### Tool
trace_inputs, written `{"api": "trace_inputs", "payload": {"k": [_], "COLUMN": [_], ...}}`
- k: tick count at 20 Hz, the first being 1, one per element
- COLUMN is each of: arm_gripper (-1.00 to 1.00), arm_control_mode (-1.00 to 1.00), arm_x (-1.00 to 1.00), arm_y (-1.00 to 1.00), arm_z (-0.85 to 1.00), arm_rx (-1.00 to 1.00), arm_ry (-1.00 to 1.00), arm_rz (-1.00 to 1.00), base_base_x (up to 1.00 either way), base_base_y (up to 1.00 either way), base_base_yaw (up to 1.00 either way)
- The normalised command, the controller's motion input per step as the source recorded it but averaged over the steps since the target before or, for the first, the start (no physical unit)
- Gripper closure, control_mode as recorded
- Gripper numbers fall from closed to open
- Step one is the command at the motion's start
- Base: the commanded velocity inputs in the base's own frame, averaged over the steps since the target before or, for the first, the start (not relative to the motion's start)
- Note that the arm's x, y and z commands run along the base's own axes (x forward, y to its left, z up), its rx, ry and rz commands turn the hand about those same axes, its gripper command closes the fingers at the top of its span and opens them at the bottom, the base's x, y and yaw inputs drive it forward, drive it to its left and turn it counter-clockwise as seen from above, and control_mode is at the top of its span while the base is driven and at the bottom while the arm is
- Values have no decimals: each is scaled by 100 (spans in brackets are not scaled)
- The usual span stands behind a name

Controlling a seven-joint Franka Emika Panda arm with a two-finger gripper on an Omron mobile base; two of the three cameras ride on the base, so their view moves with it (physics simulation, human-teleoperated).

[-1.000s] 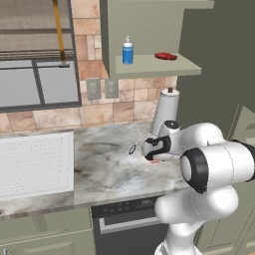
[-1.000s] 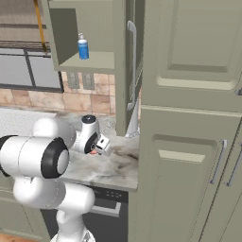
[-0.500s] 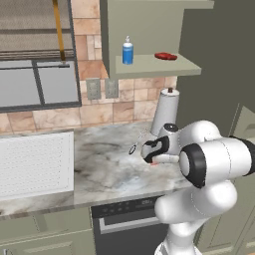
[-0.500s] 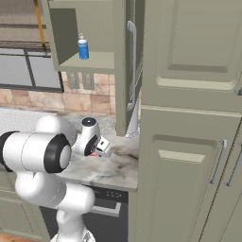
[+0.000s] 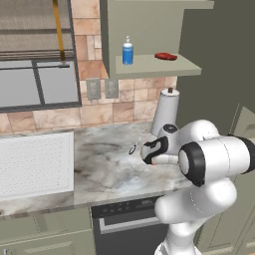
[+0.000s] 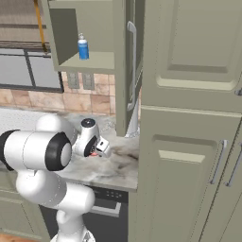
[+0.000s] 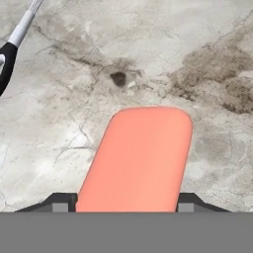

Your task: Pick the bar soap and soap dispenser from the cabinet and place them on the counter.

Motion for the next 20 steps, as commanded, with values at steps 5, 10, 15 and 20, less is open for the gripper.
{"api": "trace_inputs", "payload": {"k": [5,10,15,20], "arm_gripper": [-100,-100,-100,-100], "arm_control_mode": [-100,-100,-100,-100], "arm_x": [0,0,0,0], "arm_y": [-2,-8,-7,-1], "arm_z": [-7,0,3,22], "arm_rx": [1,4,4,5], "arm_ry": [0,0,0,0], "arm_rz": [0,0,0,0], "base_base_x": [0,0,0,0], "base_base_y": [0,0,0,0], "base_base_yaw": [0,0,0,0]}}
